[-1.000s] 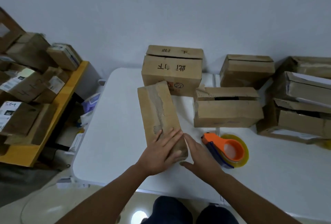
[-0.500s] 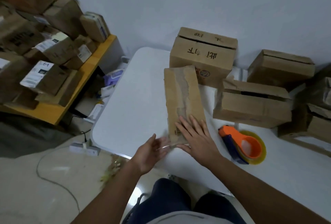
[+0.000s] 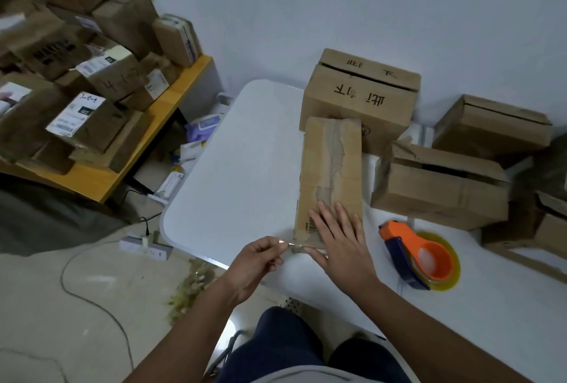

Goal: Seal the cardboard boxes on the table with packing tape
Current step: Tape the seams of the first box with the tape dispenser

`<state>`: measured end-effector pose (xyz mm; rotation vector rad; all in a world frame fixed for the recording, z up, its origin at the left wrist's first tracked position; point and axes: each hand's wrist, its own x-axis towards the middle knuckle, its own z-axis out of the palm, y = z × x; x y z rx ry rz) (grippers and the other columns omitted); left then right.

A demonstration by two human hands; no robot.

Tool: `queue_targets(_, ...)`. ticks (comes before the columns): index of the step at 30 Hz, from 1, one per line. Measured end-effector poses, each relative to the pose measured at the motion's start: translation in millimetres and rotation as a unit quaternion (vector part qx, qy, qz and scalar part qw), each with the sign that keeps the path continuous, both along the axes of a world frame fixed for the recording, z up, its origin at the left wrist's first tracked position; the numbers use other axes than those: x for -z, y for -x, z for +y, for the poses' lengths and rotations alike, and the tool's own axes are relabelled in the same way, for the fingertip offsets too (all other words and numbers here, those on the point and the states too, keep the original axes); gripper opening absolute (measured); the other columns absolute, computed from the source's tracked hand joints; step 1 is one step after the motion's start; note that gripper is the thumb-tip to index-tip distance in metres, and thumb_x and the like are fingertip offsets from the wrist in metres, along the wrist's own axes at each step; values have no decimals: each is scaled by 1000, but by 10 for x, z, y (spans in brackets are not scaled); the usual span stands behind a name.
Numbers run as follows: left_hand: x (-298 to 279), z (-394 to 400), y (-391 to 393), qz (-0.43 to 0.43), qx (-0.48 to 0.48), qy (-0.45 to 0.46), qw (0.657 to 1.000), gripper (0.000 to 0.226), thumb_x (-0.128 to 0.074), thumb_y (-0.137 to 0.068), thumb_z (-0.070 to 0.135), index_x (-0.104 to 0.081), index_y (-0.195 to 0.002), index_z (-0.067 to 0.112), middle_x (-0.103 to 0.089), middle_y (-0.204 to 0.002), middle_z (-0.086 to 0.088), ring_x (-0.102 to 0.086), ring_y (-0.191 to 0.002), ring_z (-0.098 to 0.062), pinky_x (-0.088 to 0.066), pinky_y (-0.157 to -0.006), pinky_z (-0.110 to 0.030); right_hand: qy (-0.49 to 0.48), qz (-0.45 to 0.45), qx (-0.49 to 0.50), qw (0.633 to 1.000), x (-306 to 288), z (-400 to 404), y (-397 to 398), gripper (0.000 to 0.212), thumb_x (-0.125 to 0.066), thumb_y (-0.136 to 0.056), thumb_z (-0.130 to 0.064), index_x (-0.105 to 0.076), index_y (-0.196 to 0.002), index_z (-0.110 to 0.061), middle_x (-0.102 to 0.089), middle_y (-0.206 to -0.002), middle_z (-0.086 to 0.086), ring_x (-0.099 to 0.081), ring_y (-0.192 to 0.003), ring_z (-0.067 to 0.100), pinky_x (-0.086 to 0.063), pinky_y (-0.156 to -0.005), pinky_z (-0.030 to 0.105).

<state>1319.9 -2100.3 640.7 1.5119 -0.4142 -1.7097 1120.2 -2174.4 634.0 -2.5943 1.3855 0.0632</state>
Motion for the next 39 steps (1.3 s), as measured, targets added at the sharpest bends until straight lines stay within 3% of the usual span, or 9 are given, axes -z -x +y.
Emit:
queue_targets(5,37,-54,88,-17,-8,29,999,16,-61,-98,14,-67,-101,-1,-69,-89,-10,-63,-76,-13,-52,-76,-21,-2,-2,-4,1000,11,-7,16,73,-15,-95,-68,-20,-155,-27,-14,-163,-5,-9,-150,25,-17,-117,53)
queue_targets(13,19,-50,284,-151,-18,68,986,18,-57,-100,20,-60,-92,4,-64,-80,-9,-54,-67,-16,-46,-70,-28,-2,-11,2,1000,40,-3,3,72,-21,-95,-67,-21,-155,-28,-16,-162,-6,-10,-150,24,-15,-117,52)
queue_targets(18,21,-158,410,-207,24,44,977,16,-48,-103,31,-48,-108,15,-56,-110,-3,-59,-68,-14,-47,-59,-22,2,3,7,1000,92,3,-3,73,-29,-94,-66,-15,-155,-29,-13,-163,-5,-6,-151,24,-15,-117,54)
queue_targets(22,53,-303,386,-219,47,4,975,21,-42,-105,28,-42,-124,19,-51,-116,-3,-61,-75,-15,-46,-57,-21,4,3,10,1000,76,9,-16,73,-30,-93,-65,-18,-155,-28,-17,-162,-3,-8,-151,25,-15,-117,55)
queue_targets(27,117,-295,264,-277,58,-64,957,19,-49,-103,29,-61,-107,15,-68,-102,-4,-65,-92,-19,-55,-90,-38,9,-1,2,1000,60,-4,0,73,-29,-93,-66,-20,-154,-28,-19,-162,-3,-10,-150,25,-13,-118,54)
queue_targets(31,-120,-176,230,-269,42,6,962,30,-46,-102,11,-71,-115,18,-72,-112,4,-65,-106,-15,-50,-95,-24,5,8,4,1000,65,0,-7,72,-28,-93,-65,-20,-155,-28,-19,-162,-3,-12,-150,26,-17,-117,55)
queue_targets(34,-243,-142,402,-385,175,115,899,42,-39,-99,0,-60,-132,16,-68,-120,1,-59,-92,-12,-39,-77,-1,4,13,3,1000,64,-12,1,72,-25,-93,-64,-23,-154,-27,-22,-161,-3,-15,-149,27,-19,-116,55)
queue_targets(36,-243,-106,394,-444,244,193,840,48,-38,-96,-4,-50,-139,16,-67,-113,-7,-51,-80,-11,-36,-66,-1,9,10,1,1000,71,-21,6,71,-26,-93,-65,-24,-154,-27,-22,-161,-3,-16,-149,27,-20,-115,55)
queue_targets(39,-182,-120,275,-434,280,223,827,54,-40,-96,-2,-41,-145,19,-61,-123,-3,-57,-96,-13,-43,-80,-8,8,7,-3,1000,78,-19,-5,72,-31,-93,-65,-24,-154,-27,-21,-161,-3,-15,-149,27,-20,-115,56)
